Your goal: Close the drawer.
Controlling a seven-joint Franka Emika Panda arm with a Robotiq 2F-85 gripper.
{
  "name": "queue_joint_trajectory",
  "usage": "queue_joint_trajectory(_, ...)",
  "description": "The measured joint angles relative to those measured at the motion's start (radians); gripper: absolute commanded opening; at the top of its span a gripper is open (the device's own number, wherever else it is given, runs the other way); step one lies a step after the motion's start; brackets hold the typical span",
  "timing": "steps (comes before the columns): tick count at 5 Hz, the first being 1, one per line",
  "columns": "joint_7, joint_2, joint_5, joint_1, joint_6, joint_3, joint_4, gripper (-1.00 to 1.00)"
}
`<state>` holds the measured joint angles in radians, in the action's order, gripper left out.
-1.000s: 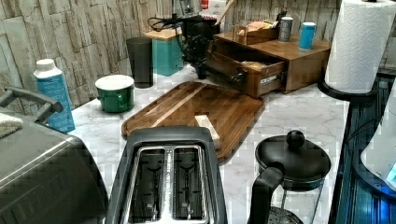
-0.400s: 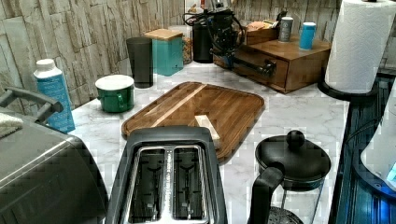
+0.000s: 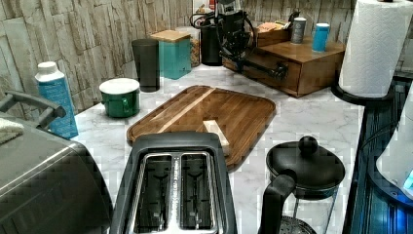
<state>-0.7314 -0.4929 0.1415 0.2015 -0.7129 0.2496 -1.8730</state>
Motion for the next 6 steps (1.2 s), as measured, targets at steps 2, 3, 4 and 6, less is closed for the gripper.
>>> queue_joint_trajectory(2, 0.0, 0.0, 0.014, -0.014, -0.002, 0.011, -0.002, -1.0)
queue_joint_trajectory(3, 0.0, -0.001, 0.015, -0.032, -0.001, 0.027, -0.004, -1.0)
queue_joint_trajectory(4, 0.0, 0.0, 0.015, -0.038, -0.004, 0.032, -0.006, -1.0)
queue_joint_trajectory(6, 0.0, 0.0, 0.015, -0.039, -0.004, 0.033, -0.006, -1.0)
